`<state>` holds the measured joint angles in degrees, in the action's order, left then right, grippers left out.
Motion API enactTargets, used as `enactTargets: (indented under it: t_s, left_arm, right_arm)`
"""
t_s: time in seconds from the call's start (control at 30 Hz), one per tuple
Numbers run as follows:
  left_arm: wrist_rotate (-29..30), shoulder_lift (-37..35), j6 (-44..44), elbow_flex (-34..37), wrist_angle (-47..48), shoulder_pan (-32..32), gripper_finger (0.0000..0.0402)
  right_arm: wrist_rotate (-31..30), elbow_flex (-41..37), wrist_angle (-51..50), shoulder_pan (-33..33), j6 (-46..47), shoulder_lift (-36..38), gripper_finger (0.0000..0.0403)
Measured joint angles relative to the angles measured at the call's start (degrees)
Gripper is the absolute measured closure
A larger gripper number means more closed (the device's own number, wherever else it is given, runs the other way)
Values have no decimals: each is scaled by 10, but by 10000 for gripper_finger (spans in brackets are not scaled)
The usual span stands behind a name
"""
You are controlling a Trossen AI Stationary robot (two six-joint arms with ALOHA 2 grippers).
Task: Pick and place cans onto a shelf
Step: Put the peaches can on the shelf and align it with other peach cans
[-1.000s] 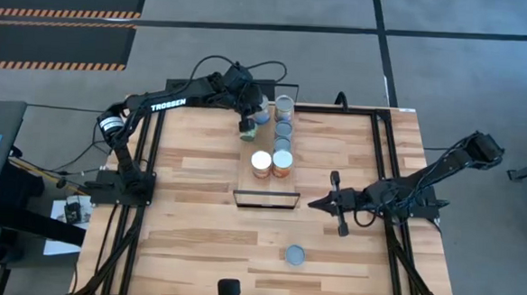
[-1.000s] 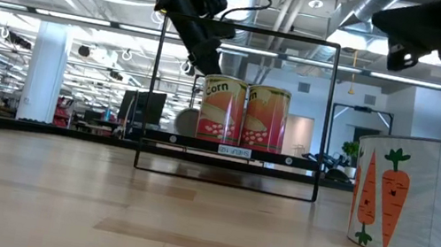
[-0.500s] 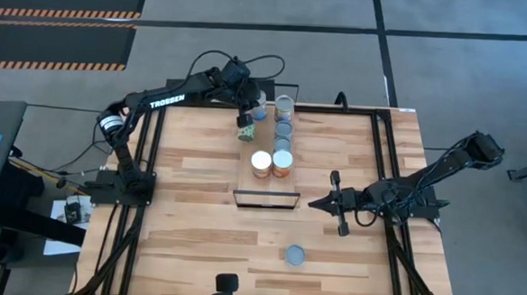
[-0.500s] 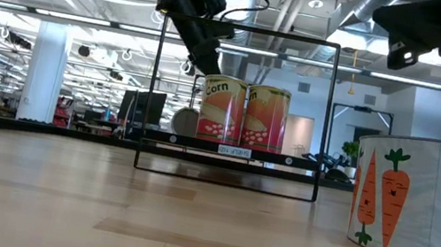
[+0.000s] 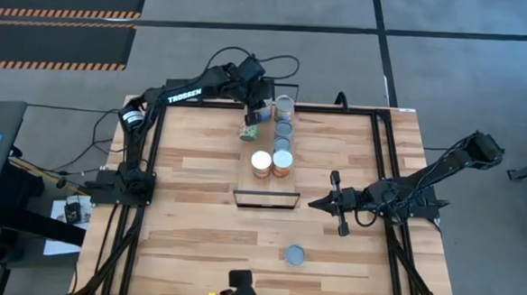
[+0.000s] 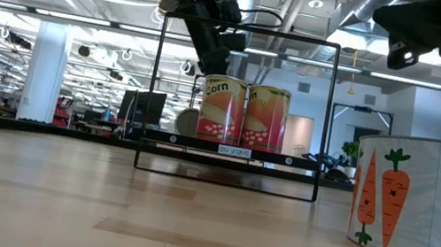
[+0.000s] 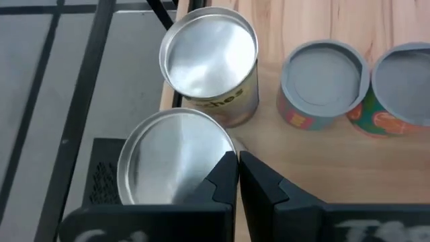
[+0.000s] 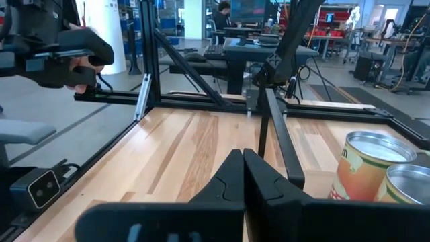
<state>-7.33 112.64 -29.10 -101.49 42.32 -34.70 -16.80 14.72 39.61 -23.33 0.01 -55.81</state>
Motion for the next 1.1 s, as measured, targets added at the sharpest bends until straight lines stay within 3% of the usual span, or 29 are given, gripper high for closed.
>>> enactTargets:
  t_s: [0.87,1.1]
  left_arm:
    - [-8,27,-4,-1,-9,8,401]
    - [-5,28,0,0,-17,8,383]
  right_arm:
    - [2,0,-1,-3,-4,0,395]
    - [2,0,-1,-3,-4,0,395]
